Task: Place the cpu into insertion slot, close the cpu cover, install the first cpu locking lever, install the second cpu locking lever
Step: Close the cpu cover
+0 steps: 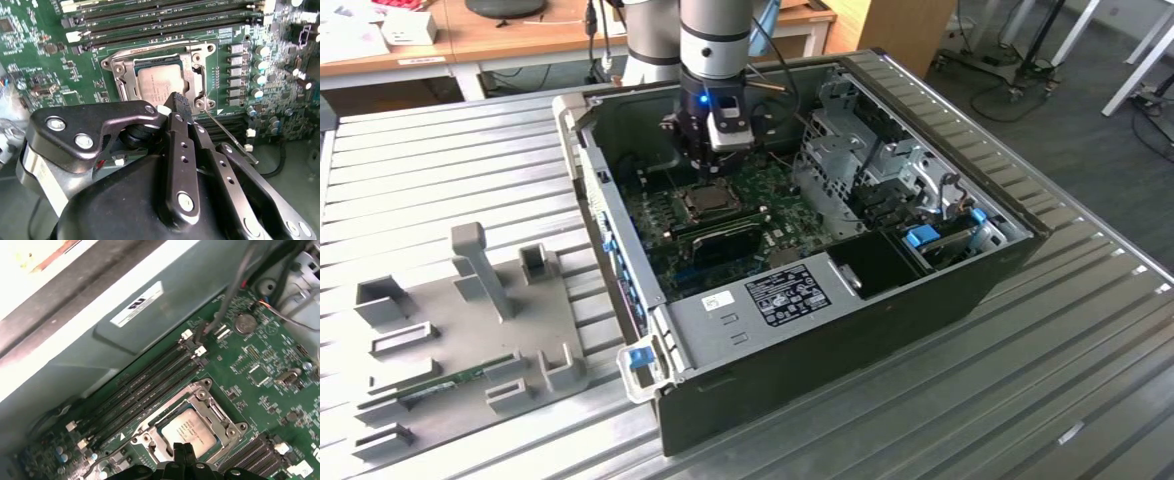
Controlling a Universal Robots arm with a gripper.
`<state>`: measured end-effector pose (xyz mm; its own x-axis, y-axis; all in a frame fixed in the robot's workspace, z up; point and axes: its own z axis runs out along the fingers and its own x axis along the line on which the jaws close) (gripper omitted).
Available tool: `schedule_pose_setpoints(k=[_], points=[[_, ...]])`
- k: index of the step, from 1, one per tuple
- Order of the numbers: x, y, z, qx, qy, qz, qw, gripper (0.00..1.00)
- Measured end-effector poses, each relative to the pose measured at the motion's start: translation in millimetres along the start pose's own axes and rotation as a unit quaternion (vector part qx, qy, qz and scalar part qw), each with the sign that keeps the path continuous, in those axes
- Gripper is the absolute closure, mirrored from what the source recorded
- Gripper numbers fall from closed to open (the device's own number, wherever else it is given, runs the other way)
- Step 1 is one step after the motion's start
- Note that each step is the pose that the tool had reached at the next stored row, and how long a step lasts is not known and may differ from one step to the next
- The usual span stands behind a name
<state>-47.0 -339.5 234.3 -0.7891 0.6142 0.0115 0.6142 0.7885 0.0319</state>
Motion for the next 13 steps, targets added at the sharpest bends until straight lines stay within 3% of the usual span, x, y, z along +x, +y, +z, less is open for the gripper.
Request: schedule_pose_setpoints(k=[3, 7, 13], points=[[0.0, 0.0, 0.0, -0.0002, 0.0006, -0.023, 0.99975, 0.9], [0.0, 0.0, 0.1, -0.0012, 0.0014, -0.052, 0.99865, 0.9], [0.0, 0.0, 0.1, -0.0027, 0.0028, -0.095, 0.99547, 0.9]])
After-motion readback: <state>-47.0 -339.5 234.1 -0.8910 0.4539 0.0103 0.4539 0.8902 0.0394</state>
